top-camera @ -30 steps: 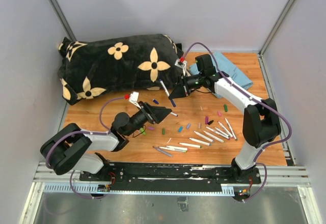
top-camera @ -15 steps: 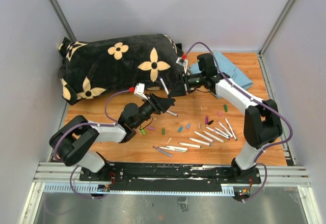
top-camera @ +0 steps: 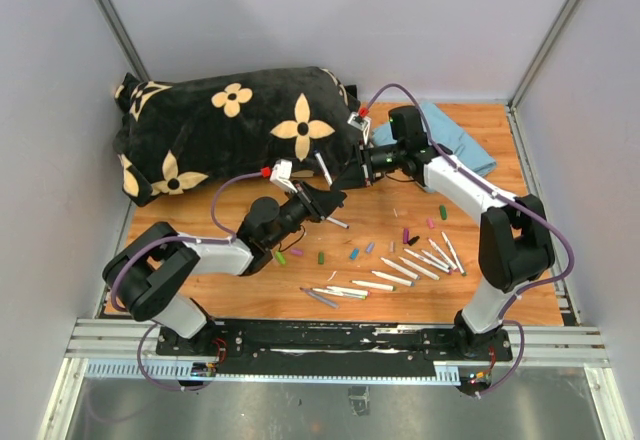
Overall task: Open the pen caps
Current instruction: Pick up the pen from the center of the board.
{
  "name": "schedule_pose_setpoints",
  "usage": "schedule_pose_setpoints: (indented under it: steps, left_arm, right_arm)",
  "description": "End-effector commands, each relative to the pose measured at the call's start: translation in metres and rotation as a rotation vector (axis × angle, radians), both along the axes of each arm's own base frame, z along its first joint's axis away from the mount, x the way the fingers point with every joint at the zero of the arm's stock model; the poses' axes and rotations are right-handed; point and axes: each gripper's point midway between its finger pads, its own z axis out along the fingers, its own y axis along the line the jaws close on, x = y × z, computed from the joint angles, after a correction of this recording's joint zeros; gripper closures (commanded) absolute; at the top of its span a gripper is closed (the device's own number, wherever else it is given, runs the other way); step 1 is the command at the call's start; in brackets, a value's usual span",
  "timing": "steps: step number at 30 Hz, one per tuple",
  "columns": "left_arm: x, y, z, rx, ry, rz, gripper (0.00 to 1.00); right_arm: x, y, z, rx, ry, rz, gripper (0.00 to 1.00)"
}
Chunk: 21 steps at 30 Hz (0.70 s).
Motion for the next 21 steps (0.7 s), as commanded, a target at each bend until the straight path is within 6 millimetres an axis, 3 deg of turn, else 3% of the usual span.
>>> schedule_pose_setpoints:
  steps: [1,5,9,15,21]
  left_arm:
    - [-0.001,-0.002,-0.001,0.040,-0.019,-0.012,0.99]
    - [-0.010,0.001,0.005,0.051,-0.048,-0.035,1.00]
    - [-0.023,0.007,0.009,0.065,-0.080,-0.067,1.00]
    - [-0.040,0.016,0.009,0.108,-0.110,-0.102,1.00]
    - [-0.061,0.020,0.005,0.172,-0.127,-0.187,1.00]
  right_arm:
    - [-0.008,-0.004,0.017,0.040,-0.026,0.024,0.85]
    - [-0.009,-0.009,0.023,0.039,-0.067,0.019,0.63]
    - [-0.009,-0.015,0.030,0.047,-0.088,0.013,0.51]
    - [-0.008,-0.024,0.035,0.051,-0.123,0.010,0.44]
    - [-0.011,-0.043,0.044,0.010,-0.280,0.019,0.41]
